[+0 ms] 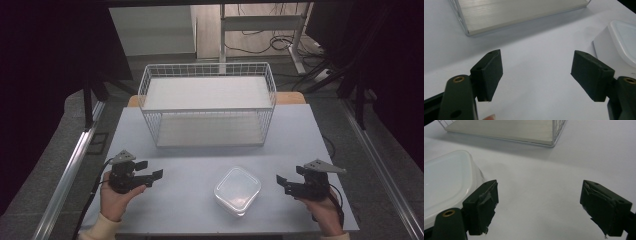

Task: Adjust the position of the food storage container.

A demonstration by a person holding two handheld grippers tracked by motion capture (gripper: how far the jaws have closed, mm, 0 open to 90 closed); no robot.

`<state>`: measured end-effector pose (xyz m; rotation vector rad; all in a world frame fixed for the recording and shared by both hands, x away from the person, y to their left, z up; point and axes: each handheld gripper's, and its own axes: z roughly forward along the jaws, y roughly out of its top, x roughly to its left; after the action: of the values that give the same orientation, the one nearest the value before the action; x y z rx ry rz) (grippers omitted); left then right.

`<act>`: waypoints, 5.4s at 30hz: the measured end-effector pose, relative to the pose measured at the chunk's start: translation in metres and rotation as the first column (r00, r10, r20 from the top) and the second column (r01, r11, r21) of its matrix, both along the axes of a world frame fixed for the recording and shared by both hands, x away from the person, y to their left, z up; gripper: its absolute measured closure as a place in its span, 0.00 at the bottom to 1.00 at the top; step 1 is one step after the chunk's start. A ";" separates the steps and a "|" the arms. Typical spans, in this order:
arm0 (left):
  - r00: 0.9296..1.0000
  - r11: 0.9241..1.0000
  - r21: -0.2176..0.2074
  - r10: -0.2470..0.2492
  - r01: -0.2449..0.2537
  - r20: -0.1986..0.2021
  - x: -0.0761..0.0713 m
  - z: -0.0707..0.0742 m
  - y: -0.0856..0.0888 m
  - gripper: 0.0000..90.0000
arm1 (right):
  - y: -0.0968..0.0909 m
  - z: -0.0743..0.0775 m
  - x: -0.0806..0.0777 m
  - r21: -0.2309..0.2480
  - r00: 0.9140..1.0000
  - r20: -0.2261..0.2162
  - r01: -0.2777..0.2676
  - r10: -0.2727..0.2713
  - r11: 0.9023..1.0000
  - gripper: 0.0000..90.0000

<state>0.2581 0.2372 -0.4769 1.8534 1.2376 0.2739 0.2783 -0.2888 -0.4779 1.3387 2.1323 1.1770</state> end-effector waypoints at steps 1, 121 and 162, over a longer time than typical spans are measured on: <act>1.000 1.000 0.000 0.000 0.000 0.000 0.000 0.000 0.000 0.28 | 0.000 0.000 0.000 0.000 1.000 0.000 0.000 0.000 1.000 0.16; 1.000 1.000 0.008 -0.024 0.024 -0.014 0.001 -0.003 -0.002 0.28 | 0.104 -0.004 -0.002 -0.232 0.905 -0.224 -0.410 0.362 0.882 0.99; 1.000 1.000 -0.004 -0.019 0.019 -0.006 0.000 -0.001 0.002 0.28 | 0.126 0.014 0.031 -0.168 0.921 -0.152 -0.381 0.358 0.909 0.99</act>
<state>0.2577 0.2391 -0.4776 1.8627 1.2228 0.2555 0.3094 -0.1627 -0.4634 0.9652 2.5950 1.0026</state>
